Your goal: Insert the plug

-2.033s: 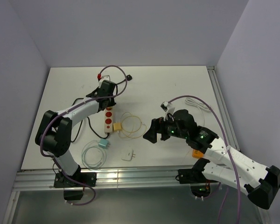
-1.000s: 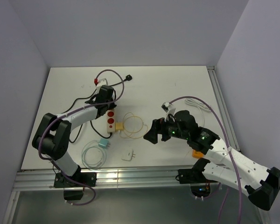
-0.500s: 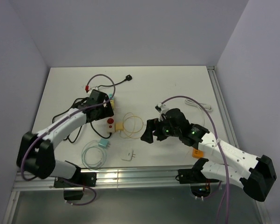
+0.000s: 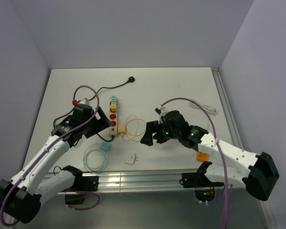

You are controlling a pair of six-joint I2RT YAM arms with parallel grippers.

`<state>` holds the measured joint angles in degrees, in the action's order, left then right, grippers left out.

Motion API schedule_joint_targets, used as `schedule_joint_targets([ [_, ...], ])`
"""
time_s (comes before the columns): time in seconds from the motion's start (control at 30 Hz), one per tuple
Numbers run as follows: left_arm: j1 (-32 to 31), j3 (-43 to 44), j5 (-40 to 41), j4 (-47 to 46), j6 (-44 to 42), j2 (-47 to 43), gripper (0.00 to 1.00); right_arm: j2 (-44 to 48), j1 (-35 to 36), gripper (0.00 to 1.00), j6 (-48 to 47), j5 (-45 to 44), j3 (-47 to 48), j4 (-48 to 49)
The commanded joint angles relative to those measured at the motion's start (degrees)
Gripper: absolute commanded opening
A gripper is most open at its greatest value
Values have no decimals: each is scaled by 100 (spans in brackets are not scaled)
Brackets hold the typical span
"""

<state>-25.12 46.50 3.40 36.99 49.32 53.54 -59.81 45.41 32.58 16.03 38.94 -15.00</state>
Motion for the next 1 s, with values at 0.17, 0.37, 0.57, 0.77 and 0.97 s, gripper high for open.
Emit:
schedule_joint_targets([
  [0.17,-36,-746,-120,519,973,-185,72,171,38,99,91,-179,44,121],
  [0.37,-334,-1468,196,354,1493,-467,68,312,38,99,126,-171,-71,164],
  [0.57,-748,-1521,381,-411,1054,-318,66,338,30,99,161,-109,-132,226],
  [0.77,-1021,-1337,1013,-342,983,-20,64,514,38,99,108,-214,-202,103],
  [0.97,-1108,-1152,1339,-306,826,516,67,506,38,99,100,-179,-202,94],
])
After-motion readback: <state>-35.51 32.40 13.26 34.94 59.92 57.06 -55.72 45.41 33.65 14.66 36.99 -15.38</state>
